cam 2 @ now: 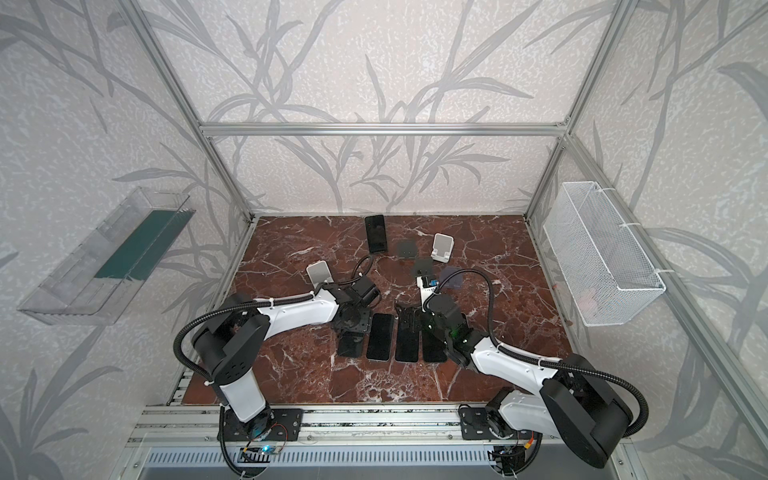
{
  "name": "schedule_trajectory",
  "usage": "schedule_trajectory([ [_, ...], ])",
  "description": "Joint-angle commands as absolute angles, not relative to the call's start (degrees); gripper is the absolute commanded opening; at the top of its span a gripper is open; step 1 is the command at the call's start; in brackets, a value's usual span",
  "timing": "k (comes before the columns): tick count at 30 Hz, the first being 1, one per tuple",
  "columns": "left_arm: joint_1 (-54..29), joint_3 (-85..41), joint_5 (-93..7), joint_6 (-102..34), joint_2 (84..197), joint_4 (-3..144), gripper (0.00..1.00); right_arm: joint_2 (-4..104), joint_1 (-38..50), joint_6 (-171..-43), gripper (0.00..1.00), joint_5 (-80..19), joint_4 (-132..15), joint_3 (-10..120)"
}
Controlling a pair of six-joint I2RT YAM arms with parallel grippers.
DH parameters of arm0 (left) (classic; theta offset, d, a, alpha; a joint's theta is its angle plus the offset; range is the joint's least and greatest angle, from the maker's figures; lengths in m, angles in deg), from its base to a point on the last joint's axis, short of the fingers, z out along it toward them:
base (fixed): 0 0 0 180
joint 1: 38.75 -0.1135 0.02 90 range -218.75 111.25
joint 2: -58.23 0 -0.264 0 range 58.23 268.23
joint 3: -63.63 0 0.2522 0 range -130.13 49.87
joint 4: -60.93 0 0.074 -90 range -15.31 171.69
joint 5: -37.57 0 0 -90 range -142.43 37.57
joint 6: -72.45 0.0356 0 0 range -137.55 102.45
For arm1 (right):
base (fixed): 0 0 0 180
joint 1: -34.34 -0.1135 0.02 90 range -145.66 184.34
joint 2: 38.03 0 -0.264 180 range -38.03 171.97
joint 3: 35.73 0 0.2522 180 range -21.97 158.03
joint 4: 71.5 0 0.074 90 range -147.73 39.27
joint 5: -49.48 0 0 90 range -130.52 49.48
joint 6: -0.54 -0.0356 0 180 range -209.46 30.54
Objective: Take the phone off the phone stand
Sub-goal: 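Open the left gripper to release the phone at the row's end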
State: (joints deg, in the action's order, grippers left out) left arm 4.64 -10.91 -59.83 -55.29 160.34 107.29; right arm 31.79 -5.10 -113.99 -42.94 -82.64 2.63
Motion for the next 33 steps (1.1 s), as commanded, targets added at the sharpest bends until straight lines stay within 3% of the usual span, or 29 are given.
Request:
schedule_trajectory([
  [1, 5.2, -10.7, -59.5, -55.9, 162.2, 110.0, 0.77, 30.9, -5.2, -113.3, 0.93, -44.1, -81.9, 4.1],
  [22, 5.4, -10.7, -57.8, -54.8, 161.0, 109.3, 0.78, 28.3, -5.2, -113.7, 0.93, -47.0, -82.7, 2.3],
  [33, 5.4, -11.5, -58.7, -50.9, 150.4, 110.1, 0.79, 24.5, -5.2, -115.8, 0.93, -52.6, -85.2, -1.1],
])
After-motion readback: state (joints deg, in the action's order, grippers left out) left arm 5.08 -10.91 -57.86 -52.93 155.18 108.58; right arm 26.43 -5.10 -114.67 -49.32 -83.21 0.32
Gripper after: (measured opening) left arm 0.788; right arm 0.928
